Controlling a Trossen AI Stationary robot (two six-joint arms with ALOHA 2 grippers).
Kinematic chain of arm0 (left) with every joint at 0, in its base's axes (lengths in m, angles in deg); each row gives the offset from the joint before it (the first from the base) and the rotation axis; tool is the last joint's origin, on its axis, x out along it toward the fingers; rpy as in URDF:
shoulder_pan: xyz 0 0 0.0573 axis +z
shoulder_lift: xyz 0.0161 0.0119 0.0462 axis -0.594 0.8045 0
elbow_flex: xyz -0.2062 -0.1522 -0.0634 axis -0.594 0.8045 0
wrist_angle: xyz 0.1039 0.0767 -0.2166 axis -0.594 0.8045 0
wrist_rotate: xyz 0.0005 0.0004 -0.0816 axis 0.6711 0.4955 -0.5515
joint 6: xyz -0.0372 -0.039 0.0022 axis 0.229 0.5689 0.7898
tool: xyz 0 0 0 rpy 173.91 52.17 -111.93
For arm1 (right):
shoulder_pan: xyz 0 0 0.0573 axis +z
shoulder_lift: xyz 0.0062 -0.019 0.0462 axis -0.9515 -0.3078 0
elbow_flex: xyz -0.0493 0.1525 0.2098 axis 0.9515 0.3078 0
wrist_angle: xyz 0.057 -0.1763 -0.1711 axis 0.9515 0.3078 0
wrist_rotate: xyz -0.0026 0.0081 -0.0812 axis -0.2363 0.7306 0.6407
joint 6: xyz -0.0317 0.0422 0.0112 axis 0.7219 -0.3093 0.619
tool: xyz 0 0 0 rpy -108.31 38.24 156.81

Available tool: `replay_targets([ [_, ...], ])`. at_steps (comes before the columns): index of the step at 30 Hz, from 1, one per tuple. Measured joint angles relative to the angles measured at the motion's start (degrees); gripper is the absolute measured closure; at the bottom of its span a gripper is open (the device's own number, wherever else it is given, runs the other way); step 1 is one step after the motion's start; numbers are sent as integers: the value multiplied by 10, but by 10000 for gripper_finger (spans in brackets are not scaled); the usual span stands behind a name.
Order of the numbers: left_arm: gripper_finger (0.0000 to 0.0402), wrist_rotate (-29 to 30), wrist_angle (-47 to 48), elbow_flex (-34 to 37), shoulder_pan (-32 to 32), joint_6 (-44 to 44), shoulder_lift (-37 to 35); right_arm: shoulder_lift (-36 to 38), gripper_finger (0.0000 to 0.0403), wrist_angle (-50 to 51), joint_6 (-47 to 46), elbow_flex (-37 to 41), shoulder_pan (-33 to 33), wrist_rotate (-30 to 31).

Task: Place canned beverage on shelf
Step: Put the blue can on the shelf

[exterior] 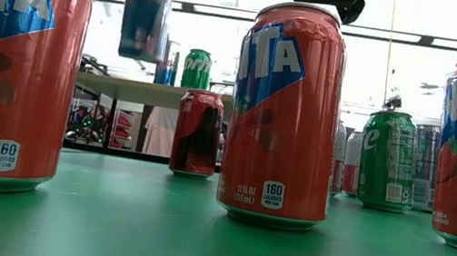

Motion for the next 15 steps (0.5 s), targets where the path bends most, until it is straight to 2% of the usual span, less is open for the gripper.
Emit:
replay_targets([
  [5, 181, 0, 19, -23, 31, -39, -4, 0, 394, 1, 0, 0, 0, 0],
  [15, 181, 0, 27, -15, 106, -86, -43, 0, 394, 1, 0, 0, 0, 0],
])
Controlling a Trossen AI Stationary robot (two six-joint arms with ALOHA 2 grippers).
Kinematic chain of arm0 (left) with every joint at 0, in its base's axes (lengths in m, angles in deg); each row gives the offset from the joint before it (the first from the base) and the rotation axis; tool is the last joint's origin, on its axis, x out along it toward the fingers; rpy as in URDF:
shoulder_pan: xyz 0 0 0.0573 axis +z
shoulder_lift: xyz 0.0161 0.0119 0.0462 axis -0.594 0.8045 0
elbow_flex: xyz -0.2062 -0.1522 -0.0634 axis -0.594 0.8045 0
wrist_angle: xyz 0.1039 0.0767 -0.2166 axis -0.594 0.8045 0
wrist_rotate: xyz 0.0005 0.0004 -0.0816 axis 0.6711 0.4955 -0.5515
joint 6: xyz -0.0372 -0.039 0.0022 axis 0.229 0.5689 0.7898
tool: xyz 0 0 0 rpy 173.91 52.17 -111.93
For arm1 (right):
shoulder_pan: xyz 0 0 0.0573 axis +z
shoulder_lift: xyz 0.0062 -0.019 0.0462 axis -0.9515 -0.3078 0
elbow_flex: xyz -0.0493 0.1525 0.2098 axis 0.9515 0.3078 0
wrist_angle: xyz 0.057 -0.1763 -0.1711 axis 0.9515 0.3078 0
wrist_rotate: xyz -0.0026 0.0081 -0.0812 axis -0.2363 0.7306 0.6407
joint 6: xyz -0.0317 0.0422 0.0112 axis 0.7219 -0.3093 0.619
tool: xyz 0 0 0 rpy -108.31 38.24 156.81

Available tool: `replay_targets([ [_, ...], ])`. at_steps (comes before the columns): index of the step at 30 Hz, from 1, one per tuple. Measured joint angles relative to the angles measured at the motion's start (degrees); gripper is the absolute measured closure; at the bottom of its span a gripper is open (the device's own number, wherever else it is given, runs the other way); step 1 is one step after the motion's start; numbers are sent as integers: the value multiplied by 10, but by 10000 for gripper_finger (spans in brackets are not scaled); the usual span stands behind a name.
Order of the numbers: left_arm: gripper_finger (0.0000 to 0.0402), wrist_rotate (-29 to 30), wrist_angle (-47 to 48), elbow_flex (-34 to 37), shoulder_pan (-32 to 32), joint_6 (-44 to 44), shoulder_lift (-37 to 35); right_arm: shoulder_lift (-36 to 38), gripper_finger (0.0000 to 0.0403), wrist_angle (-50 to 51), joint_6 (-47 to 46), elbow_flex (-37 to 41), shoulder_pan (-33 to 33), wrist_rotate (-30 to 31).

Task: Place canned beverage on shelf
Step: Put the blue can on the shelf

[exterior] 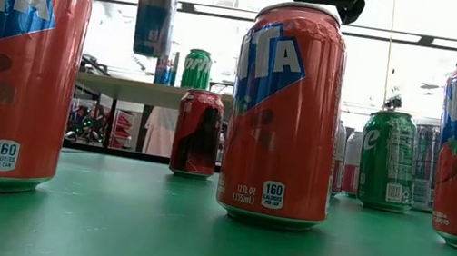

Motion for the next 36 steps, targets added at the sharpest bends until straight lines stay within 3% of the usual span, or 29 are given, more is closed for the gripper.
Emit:
replay_targets([
  [14, 181, -8, -9, 0, 190, -25, -32, 0, 394, -1, 0, 0, 0, 0],
  [20, 181, -132, -38, 0, 293, -36, -26, 0, 394, -1, 0, 0, 0, 0],
  [25, 181, -194, -38, 0, 372, -40, -13, 0, 394, -1, 0, 0, 0, 0],
  [36, 181, -233, -59, 1, 452, -80, 19, 0, 394, -1, 0, 0, 0, 1],
])
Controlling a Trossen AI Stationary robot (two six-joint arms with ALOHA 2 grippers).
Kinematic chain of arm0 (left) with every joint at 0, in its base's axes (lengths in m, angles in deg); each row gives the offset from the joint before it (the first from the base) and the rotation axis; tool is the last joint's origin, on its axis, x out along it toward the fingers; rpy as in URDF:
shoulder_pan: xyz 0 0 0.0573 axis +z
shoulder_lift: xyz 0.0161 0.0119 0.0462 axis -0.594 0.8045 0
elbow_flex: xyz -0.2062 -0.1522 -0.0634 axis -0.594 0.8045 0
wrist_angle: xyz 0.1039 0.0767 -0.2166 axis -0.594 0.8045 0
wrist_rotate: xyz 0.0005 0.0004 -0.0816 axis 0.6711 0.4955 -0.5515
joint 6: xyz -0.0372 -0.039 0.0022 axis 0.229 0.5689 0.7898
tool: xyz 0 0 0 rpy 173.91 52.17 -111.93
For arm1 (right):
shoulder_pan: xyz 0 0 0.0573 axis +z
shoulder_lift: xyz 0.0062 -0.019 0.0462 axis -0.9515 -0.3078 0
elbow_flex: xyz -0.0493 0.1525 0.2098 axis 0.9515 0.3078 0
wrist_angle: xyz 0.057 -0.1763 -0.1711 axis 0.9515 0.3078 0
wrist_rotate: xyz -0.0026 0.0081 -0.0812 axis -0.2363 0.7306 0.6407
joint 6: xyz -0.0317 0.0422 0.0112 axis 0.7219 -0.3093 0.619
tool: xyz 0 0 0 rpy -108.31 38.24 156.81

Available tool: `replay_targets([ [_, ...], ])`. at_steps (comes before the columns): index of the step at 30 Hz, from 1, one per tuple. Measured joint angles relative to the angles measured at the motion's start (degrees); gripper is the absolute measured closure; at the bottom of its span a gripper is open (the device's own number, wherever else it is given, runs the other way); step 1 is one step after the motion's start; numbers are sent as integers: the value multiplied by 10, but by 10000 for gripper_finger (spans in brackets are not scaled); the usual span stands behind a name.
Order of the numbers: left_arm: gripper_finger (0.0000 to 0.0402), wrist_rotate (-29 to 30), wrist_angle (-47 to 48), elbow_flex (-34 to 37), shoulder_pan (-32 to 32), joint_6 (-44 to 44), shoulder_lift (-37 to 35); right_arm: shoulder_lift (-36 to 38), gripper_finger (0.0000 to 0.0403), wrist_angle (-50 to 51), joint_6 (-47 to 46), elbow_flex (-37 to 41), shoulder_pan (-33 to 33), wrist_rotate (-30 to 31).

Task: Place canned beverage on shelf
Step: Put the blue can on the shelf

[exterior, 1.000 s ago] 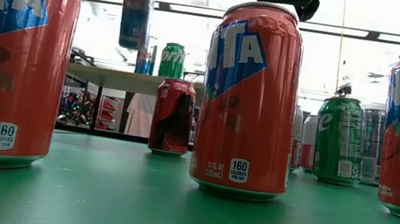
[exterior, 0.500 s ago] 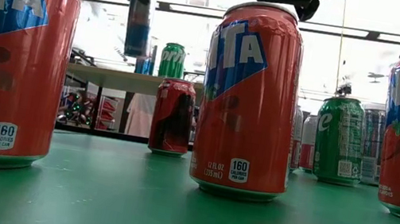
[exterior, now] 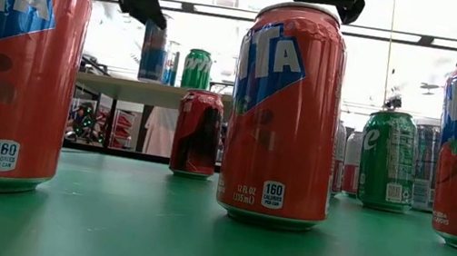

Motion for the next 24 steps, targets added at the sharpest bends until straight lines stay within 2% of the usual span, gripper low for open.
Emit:
replay_targets([
  [24, 181, -2, -34, 0, 23, -1, 32, 0, 394, 0, 0, 0, 0, 0],
])
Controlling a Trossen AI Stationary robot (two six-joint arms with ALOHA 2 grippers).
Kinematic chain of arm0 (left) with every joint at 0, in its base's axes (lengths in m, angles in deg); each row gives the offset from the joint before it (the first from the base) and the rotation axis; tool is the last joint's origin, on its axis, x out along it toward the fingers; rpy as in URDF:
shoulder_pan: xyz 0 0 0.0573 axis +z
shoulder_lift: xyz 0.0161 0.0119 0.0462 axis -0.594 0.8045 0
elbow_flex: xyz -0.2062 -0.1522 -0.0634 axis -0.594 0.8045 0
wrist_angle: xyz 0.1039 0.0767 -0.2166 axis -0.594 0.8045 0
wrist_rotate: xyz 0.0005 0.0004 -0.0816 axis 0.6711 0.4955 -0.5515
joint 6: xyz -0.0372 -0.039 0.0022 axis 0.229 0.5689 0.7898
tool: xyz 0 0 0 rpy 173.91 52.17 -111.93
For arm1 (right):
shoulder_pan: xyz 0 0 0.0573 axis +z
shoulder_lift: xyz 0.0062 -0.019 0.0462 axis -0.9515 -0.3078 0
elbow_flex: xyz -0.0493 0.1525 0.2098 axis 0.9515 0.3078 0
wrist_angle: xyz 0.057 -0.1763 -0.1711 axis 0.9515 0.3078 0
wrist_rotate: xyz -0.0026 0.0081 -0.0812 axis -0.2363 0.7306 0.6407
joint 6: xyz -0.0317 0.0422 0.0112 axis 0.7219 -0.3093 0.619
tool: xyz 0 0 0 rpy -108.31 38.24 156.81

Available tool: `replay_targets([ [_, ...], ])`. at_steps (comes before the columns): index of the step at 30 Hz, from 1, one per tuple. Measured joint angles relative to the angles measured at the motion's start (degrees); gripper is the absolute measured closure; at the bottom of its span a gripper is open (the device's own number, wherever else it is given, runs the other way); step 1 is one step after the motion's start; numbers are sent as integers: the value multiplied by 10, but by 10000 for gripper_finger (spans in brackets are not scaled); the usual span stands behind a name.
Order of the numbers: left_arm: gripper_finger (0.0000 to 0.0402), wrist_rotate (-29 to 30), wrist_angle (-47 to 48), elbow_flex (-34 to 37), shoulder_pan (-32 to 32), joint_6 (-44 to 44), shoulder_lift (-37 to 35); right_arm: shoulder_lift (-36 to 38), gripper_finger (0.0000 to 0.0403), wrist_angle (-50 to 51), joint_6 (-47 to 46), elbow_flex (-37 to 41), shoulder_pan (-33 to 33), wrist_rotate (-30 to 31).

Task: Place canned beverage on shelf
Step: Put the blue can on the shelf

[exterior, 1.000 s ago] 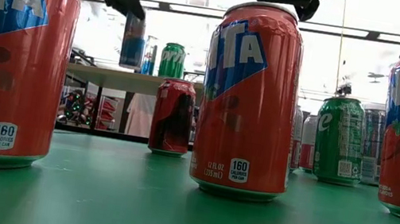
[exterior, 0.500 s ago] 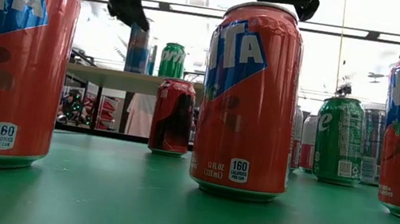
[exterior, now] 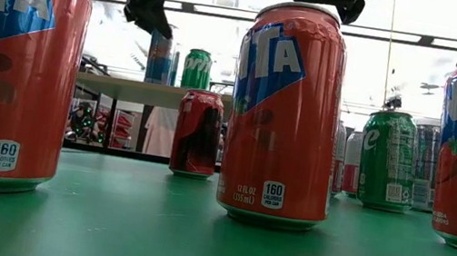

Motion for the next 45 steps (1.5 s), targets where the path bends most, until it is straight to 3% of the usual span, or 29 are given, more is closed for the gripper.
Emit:
replay_targets([
  [27, 177, -4, -26, -1, 22, 42, 26, 0, 394, 0, 0, 0, 0, 0],
  [45, 153, 4, -23, -1, 22, 86, 23, 0, 394, 0, 0, 0, 0, 0],
])
